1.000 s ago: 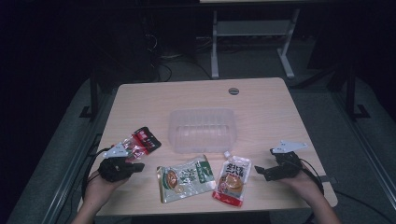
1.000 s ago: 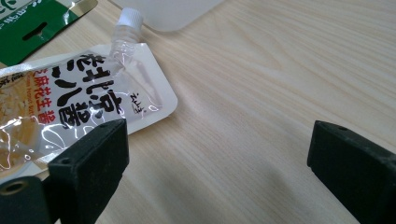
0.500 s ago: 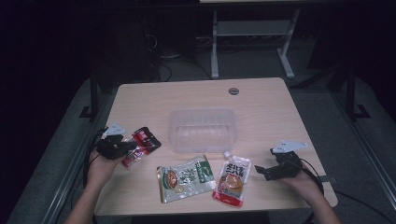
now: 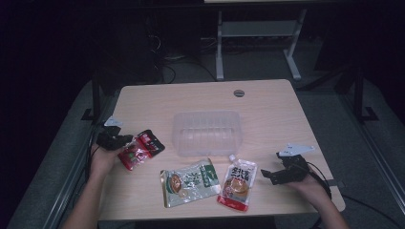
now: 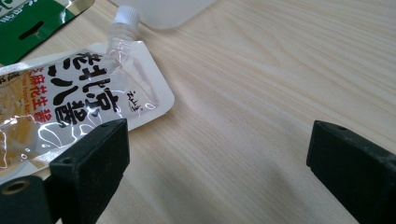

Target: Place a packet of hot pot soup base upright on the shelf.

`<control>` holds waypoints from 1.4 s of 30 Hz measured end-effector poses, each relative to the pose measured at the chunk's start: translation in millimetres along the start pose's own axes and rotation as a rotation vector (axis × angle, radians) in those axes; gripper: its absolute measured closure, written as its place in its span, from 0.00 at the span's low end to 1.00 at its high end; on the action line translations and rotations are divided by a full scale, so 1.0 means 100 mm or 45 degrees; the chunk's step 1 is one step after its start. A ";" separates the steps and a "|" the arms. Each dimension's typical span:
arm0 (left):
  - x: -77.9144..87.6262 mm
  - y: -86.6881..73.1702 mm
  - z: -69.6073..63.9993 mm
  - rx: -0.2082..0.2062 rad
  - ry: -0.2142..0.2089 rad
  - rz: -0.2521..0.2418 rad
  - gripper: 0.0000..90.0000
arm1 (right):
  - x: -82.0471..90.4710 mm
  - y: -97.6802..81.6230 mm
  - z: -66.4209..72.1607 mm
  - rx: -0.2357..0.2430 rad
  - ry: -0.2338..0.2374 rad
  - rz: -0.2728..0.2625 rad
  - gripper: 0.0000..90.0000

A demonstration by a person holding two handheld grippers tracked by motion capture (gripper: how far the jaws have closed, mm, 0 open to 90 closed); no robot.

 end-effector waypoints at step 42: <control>0.22 -0.34 0.07 0.067 -0.103 0.139 1.00 | 0.04 0.01 0.00 0.020 -0.016 0.000 0.06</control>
Point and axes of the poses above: each handheld gripper's, and its own axes: x roughly backward along the jaws, y roughly out of its top, z roughly to its left, the point moved 3 cm from there along -x, roughly forward along the jaws, and after that the axes turned 4 degrees about x, right-handed, at the moved point
